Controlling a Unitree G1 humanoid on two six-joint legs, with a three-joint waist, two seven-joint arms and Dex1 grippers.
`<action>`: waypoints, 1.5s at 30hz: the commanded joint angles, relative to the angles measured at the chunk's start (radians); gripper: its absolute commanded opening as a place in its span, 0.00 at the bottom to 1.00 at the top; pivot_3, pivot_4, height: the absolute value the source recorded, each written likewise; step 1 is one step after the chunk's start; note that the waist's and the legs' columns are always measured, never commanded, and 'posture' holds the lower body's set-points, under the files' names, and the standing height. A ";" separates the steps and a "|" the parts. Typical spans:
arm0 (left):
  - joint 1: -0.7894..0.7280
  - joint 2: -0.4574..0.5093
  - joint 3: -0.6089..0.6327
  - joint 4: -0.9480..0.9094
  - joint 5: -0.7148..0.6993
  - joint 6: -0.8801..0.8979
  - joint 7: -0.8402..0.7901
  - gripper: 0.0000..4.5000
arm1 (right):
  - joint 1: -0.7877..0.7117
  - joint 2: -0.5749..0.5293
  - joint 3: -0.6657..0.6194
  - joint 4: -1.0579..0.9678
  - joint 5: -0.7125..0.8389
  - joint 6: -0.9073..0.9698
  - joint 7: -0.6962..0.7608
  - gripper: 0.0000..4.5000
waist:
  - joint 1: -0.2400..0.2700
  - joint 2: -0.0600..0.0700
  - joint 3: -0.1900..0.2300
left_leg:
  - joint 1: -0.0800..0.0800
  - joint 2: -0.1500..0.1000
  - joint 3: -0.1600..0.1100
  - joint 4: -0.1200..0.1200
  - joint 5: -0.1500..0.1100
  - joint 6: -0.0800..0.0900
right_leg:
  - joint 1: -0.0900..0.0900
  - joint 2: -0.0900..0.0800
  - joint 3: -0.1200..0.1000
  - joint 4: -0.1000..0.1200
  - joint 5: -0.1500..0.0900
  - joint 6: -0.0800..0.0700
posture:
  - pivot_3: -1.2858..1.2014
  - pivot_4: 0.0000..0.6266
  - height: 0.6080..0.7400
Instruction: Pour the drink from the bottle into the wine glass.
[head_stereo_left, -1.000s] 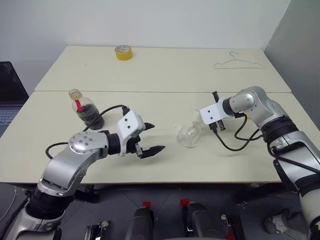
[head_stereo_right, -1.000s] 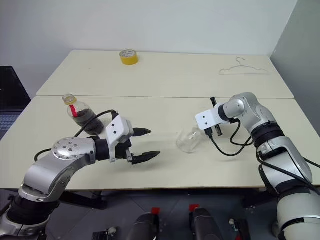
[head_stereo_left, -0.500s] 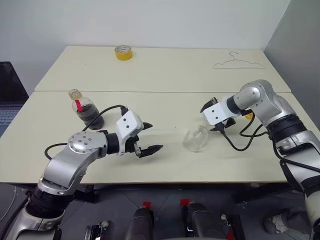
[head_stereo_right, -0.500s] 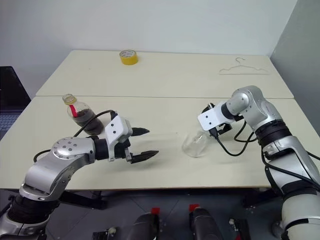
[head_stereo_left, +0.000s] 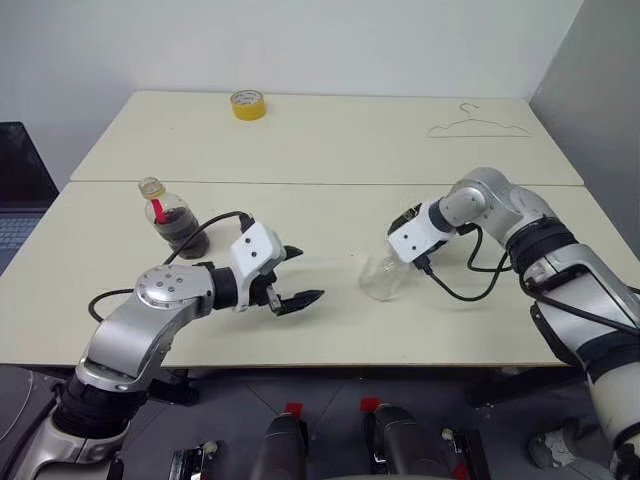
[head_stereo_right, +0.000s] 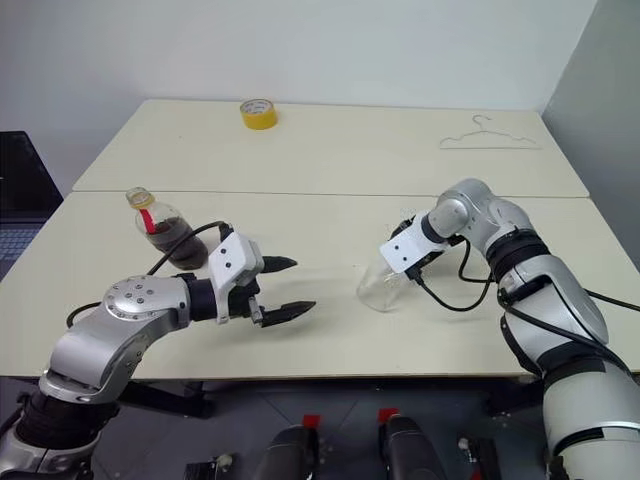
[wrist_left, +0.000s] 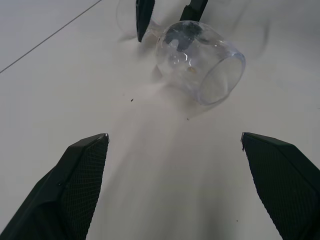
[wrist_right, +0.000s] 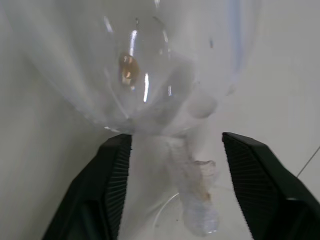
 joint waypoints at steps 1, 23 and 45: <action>0.003 0.001 0.033 -0.040 0.009 -0.024 0.011 1.00 | -0.043 -0.002 -0.001 0.030 -0.012 -0.025 -0.012 0.37 | 0.000 0.000 0.000 | 0.000 0.000 0.000 0.000 0.000 0.000 | 0.000 0.000 0.000 0.000 0.000 0.000 | 0.52 0.24 1.00; 0.046 0.039 0.101 -0.015 -0.005 -0.031 -0.020 1.00 | 0.437 0.240 -0.554 -0.726 0.792 0.891 -0.154 0.02 | 0.003 0.000 0.000 | 0.000 0.001 -0.002 0.001 0.000 0.000 | 0.001 0.000 -0.001 0.001 0.000 0.000 | 0.52 0.24 1.00; 0.069 0.037 0.107 -0.025 -0.002 -0.021 -0.020 1.00 | 0.675 0.512 -0.465 -0.582 0.626 0.471 -0.568 0.02 | -0.008 0.000 0.000 | -0.001 0.001 -0.001 0.000 0.000 0.000 | 0.000 0.001 -0.001 0.000 0.000 0.001 | 0.52 0.24 1.00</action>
